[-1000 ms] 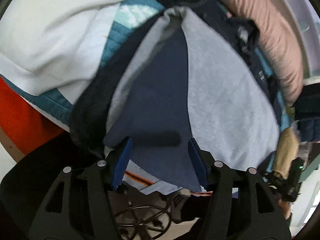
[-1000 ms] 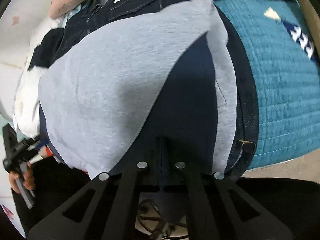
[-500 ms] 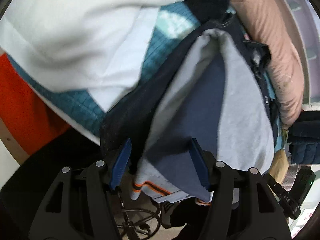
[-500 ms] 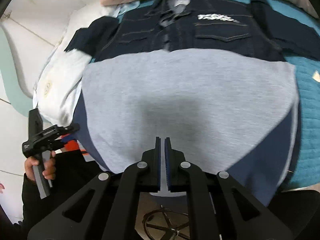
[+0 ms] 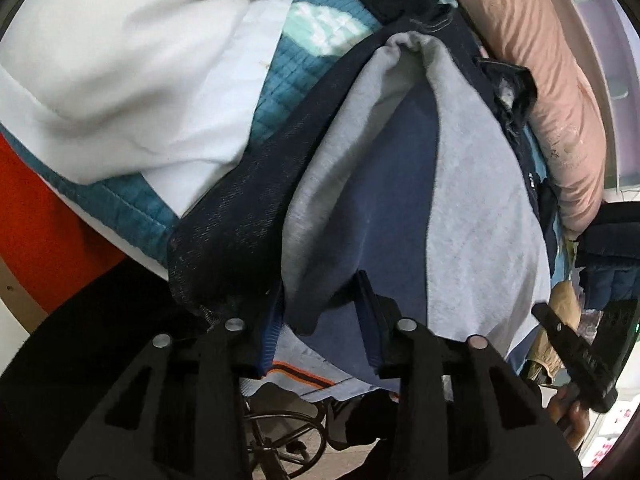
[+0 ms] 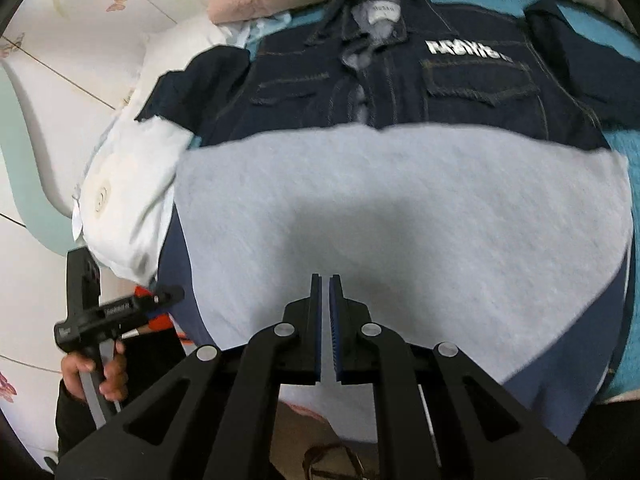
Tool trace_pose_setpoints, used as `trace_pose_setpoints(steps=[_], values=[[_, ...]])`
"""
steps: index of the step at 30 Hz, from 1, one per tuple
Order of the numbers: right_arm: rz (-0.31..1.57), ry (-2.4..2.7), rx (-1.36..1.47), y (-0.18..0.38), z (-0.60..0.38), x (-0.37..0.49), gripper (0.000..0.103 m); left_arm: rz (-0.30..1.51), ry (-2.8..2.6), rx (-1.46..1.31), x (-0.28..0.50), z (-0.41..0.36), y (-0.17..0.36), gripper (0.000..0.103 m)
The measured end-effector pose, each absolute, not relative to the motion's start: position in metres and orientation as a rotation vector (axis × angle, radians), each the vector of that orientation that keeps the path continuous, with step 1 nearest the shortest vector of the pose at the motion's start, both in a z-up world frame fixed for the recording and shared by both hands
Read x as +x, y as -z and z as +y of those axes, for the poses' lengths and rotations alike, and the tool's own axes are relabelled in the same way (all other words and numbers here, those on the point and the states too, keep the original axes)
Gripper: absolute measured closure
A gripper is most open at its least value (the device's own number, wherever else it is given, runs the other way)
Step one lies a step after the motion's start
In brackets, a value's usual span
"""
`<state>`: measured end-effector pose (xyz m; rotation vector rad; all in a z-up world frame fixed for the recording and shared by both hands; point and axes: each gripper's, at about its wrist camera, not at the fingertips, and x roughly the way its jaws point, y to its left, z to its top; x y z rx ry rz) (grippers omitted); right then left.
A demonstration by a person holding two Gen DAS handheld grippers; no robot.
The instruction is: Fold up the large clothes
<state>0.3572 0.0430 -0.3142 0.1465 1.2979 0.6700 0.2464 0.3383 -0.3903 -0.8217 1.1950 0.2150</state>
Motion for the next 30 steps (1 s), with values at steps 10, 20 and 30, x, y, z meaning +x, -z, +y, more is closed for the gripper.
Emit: trace_pose_setpoints(steps=[10,20,30], values=[[1.262,-0.587,0.168,0.338,0.071,0.403,0.101,1.059,-0.09,-0.737,0.227,0.317,0.328,0.091],[1.391,-0.593,0.247,0.356,0.052,0.388,0.099,0.964,0.102,-0.686,0.244,0.269,0.273,0.094],[1.422,-0.633,0.344,0.371,0.029,0.356,0.096,0.984,0.205,-0.619,0.257,0.215,0.262,0.094]])
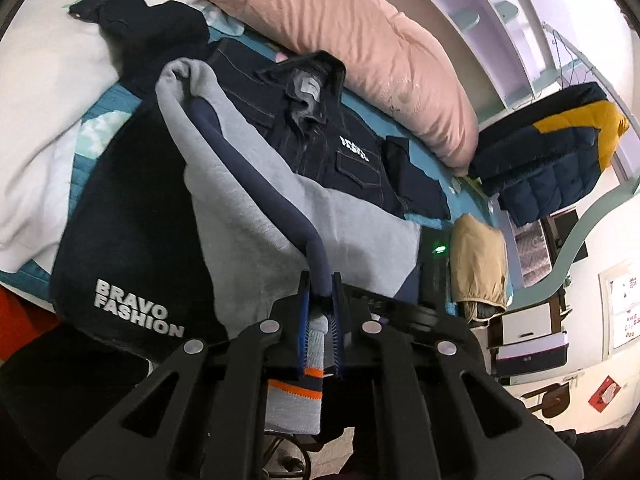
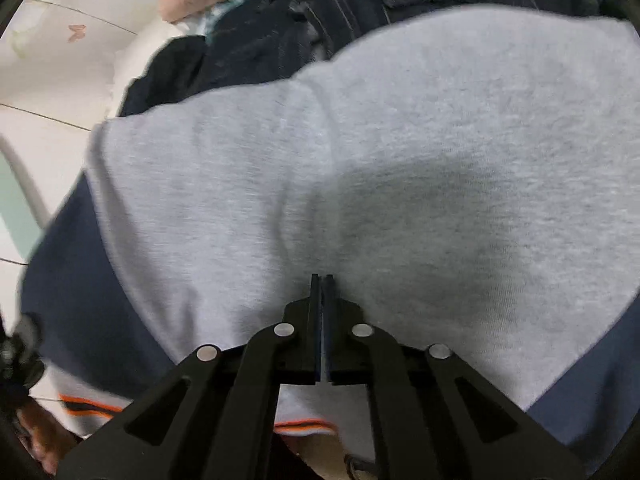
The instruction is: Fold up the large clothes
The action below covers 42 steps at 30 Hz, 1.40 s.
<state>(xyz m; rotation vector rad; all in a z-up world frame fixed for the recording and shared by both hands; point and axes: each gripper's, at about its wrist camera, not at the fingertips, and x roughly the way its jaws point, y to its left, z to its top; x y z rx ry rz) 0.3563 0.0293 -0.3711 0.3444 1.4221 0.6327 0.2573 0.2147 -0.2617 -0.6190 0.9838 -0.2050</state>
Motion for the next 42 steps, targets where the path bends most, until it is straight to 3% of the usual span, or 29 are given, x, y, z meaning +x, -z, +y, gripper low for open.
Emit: trace_pose_setpoints(steps=[3,5,7,11,18,19,20,25,27,30,35,42], values=[[1.388,-0.687,0.463,0.344,0.023,0.35,0.092,0.985,0.226,-0.601,0.257,0.202,0.262,0.094],[1.358,-0.746,0.537,0.316,0.024,0.349,0.066,0.99,0.236,-0.591,0.257,0.192,0.263,0.094],[1.309,-0.801,0.539,0.286,0.033,0.346,0.052,0.996,0.241,-0.578,0.258,0.187,0.265,0.094],[1.294,-0.861,0.417,0.249,0.059,0.34,0.042,1.002,0.247,-0.564,0.258,0.181,0.267,0.094],[1.389,-0.912,0.113,0.257,0.113,0.326,0.042,1.011,0.269,-0.556,0.257,0.172,0.271,0.094],[1.384,-0.905,0.072,0.26,0.117,0.322,0.062,1.012,0.271,-0.556,0.257,0.17,0.272,0.094],[1.375,-0.898,0.048,0.262,0.117,0.321,0.088,1.013,0.273,-0.556,0.258,0.17,0.273,0.094],[1.325,-0.862,0.151,0.261,0.075,0.327,0.092,0.969,0.375,-0.63,0.255,0.167,0.269,0.093],[1.298,-0.832,0.184,0.255,0.051,0.33,0.092,0.929,0.44,-0.655,0.253,0.167,0.264,0.081],[1.272,-0.765,0.25,0.252,0.002,0.336,0.092,0.897,0.439,-0.683,0.261,0.172,0.261,0.081],[1.25,-0.612,0.315,0.254,-0.075,0.345,0.092,1.002,0.413,-0.644,0.318,0.141,0.291,0.081],[1.299,-0.468,0.422,0.302,-0.148,0.354,0.092,1.142,0.358,-0.548,0.367,0.084,0.344,0.081]])
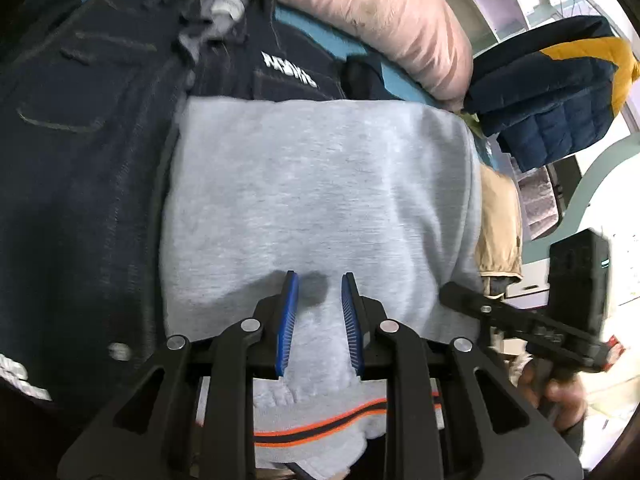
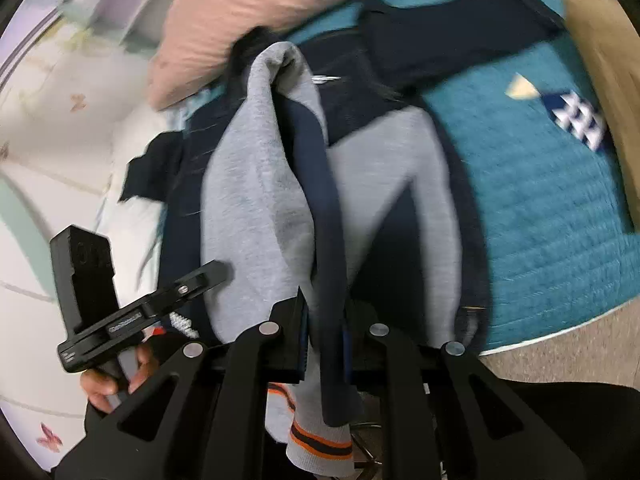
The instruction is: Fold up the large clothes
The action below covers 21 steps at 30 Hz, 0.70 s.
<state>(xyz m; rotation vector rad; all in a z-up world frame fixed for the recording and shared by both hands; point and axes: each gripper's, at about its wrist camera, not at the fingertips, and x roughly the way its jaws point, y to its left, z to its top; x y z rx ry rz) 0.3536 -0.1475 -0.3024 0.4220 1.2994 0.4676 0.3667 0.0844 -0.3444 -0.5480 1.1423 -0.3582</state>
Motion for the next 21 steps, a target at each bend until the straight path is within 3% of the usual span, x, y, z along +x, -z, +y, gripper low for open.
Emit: trace_pose_setpoints(steps=[5,8,9,11,12,16,21], values=[[1.284,-0.422,0.491,0.32,-0.176,0.357,0.092,1.12,0.338,-0.572,0.368,0.087,0.344,0.079],[1.316,-0.401,0.465,0.343,-0.176,0.367,0.088,1.205,0.289,-0.535,0.377,0.083,0.366,0.079],[1.326,-0.394,0.456,0.349,-0.174,0.368,0.085,1.217,0.279,-0.511,0.381,0.079,0.369,0.079],[1.308,-0.355,0.381,0.353,-0.171,0.369,0.059,1.245,0.257,-0.497,0.387,0.075,0.38,0.08],[1.294,-0.326,0.338,0.349,-0.17,0.367,0.056,1.248,0.252,-0.499,0.39,0.074,0.38,0.08],[1.19,-0.271,0.223,0.313,-0.17,0.348,0.056,1.258,0.26,-0.485,0.395,0.074,0.38,0.08],[1.126,-0.403,0.278,0.29,-0.152,0.312,0.056,1.248,0.271,-0.523,0.394,0.079,0.381,0.08]])
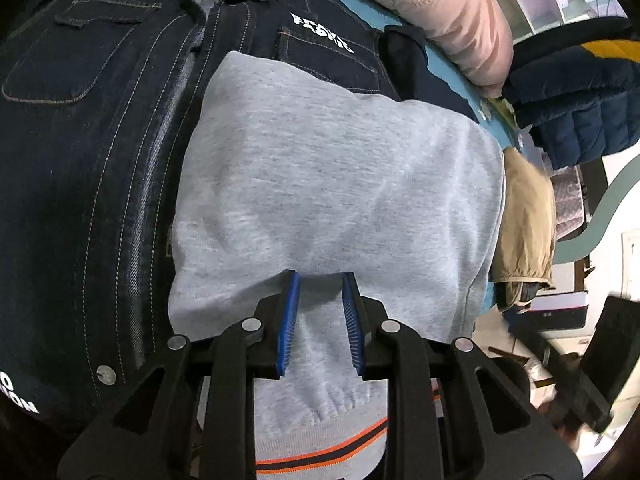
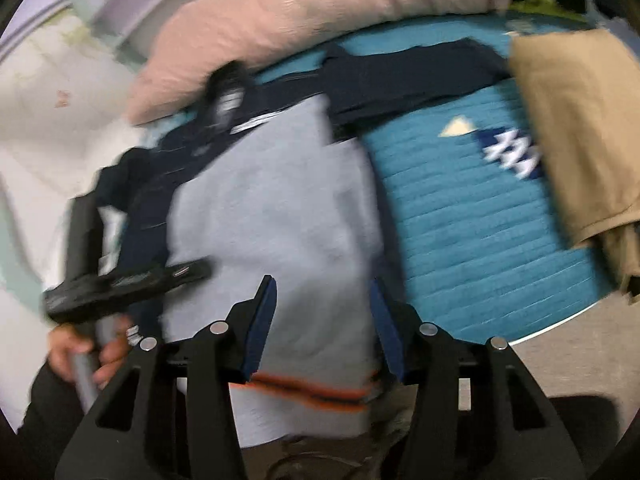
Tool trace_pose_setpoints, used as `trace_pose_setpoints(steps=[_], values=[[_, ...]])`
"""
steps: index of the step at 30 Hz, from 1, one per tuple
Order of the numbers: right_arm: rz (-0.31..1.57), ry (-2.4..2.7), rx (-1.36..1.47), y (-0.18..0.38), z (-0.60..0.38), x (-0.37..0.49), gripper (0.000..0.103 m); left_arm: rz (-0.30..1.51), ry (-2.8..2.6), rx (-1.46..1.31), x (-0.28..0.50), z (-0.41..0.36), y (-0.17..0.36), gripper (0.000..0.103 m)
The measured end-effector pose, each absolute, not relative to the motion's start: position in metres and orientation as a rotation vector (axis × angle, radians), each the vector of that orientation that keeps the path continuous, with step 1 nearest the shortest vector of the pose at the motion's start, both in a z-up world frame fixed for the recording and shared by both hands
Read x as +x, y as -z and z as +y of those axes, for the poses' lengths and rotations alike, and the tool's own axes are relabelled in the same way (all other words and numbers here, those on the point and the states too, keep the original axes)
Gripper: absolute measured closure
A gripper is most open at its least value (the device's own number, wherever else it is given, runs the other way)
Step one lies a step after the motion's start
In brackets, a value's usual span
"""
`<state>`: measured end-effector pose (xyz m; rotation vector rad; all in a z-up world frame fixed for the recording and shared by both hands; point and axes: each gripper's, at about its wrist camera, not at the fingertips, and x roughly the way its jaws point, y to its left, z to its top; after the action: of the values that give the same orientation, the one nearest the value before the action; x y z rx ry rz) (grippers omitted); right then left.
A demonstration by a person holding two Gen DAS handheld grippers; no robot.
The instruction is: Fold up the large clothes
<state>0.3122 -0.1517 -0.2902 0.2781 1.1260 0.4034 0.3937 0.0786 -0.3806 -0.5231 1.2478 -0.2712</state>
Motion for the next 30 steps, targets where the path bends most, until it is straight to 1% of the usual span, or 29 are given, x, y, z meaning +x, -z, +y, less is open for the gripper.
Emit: trace_pose_setpoints(steps=[3,4,5,7,9,11,15,24,28,29,30], values=[[1.212,-0.467,0.299,0.317,-0.128,0.304,0.06,1.24,0.28,-0.524,0.389,0.082,0.375,0.078],[1.255,-0.42,0.286,0.337,-0.127,0.305,0.064,1.234,0.287,-0.524,0.387,0.082,0.372,0.078],[1.258,-0.407,0.291,0.347,-0.128,0.308,0.072,1.222,0.297,-0.531,0.384,0.083,0.368,0.077],[1.25,-0.398,0.348,0.36,-0.137,0.311,0.075,1.194,0.295,-0.53,0.374,0.085,0.358,0.074],[1.257,-0.405,0.391,0.358,-0.142,0.312,0.075,1.159,0.273,-0.535,0.36,0.092,0.349,0.068],[1.244,-0.406,0.403,0.357,-0.142,0.31,0.075,1.156,0.243,-0.559,0.344,0.101,0.348,0.065],[1.23,-0.41,0.428,0.354,-0.158,0.304,0.075,1.194,0.199,-0.594,0.314,0.111,0.361,0.065],[1.214,-0.419,0.5,0.356,-0.175,0.296,0.073,1.25,0.218,-0.659,0.274,0.103,0.376,0.065],[1.212,-0.422,0.526,0.356,-0.177,0.295,0.073,1.297,0.218,-0.574,0.28,0.087,0.392,0.064],[1.211,-0.424,0.527,0.356,-0.179,0.294,0.073,1.305,0.211,-0.571,0.282,0.087,0.394,0.064],[1.209,-0.424,0.532,0.355,-0.181,0.293,0.073,1.313,0.214,-0.585,0.283,0.086,0.398,0.061]])
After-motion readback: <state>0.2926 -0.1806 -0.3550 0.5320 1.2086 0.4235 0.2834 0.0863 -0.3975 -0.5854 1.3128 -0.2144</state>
